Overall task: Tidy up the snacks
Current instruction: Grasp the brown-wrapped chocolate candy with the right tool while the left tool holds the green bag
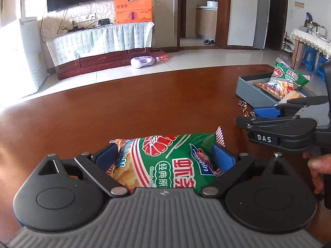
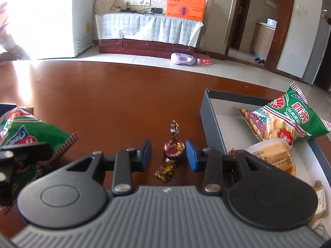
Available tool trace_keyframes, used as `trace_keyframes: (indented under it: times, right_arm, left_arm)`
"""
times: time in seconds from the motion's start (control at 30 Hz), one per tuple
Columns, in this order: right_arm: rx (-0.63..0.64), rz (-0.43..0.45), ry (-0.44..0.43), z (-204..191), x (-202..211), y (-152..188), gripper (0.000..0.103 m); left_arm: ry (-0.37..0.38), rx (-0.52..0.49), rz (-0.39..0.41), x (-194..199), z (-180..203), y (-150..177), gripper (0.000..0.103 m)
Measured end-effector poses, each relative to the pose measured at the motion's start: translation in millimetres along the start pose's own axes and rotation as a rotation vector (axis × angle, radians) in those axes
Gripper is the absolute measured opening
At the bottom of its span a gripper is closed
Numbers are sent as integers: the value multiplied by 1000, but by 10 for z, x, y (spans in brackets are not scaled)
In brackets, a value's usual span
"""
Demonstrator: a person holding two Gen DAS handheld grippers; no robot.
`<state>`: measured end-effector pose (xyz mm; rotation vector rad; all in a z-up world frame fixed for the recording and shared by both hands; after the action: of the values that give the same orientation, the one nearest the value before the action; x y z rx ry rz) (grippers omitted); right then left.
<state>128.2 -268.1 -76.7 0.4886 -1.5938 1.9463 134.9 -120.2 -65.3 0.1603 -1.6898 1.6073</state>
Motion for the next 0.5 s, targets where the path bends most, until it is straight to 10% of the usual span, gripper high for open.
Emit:
trace_keyframes:
  times: [0.23,0.5]
  right_arm:
    - [11,0,-36,25,225,110,13]
    - [37,8,-37,-35,330,110,9]
  left_arm:
    - [-16,7,-16,80,62,109,99]
    - [-17,44,-15,193,91,160,102]
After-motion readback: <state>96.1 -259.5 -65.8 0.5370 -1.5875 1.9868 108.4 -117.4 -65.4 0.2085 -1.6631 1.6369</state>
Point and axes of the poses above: each gripper's, at about its wrist camera, not at the fingertips, and x roughly against the way its jaws point, z to its right, y to its underside, the point moved 5 cm from there along -x, roughly the way its jaws point, and after that the axes turned 8 degrees about x, right-handed, at the moved point
